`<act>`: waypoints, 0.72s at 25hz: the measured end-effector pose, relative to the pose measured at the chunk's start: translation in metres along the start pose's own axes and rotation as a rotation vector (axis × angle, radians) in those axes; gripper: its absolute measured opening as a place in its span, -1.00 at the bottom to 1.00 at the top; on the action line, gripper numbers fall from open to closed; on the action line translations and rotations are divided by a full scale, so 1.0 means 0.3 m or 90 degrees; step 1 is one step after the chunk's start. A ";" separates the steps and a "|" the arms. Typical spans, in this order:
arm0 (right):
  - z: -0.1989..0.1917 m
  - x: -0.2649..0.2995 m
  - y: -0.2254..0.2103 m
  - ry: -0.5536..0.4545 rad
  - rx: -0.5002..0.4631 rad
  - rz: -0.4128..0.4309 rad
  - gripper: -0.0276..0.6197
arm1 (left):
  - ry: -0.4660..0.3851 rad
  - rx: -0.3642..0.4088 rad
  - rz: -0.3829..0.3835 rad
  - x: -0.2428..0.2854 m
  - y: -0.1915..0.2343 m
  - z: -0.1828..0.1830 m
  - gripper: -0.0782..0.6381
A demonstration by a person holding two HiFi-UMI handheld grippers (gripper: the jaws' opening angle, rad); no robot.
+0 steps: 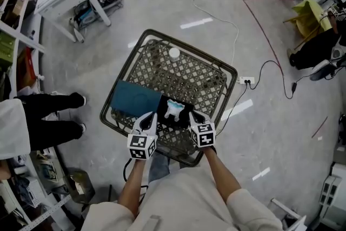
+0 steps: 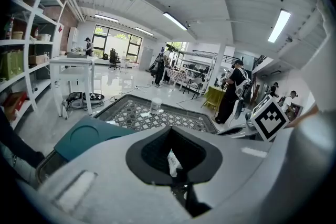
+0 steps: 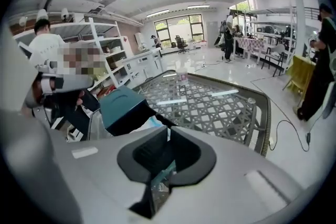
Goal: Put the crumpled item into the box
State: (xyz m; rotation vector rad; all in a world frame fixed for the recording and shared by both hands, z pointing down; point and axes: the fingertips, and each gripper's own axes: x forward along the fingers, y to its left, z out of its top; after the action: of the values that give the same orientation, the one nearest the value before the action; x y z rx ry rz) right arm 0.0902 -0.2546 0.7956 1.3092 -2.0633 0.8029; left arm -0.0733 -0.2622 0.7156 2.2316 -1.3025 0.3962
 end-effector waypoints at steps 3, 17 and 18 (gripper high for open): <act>0.010 -0.028 -0.027 -0.017 0.013 -0.018 -0.91 | -0.005 -0.001 0.000 -0.007 -0.012 0.012 -0.76; 0.262 -0.239 -0.129 -0.154 -0.019 -0.060 -0.91 | -0.063 0.062 -0.006 -0.037 -0.058 0.219 -0.76; 0.287 -0.260 -0.137 -0.167 -0.026 -0.064 -0.91 | -0.069 0.067 -0.007 -0.034 -0.064 0.239 -0.76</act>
State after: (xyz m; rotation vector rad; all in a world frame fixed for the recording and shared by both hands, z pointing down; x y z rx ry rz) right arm 0.1446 -0.2866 0.6895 1.5507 -2.1788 0.5660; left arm -0.0625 -0.2881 0.6460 2.3760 -1.3526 0.3513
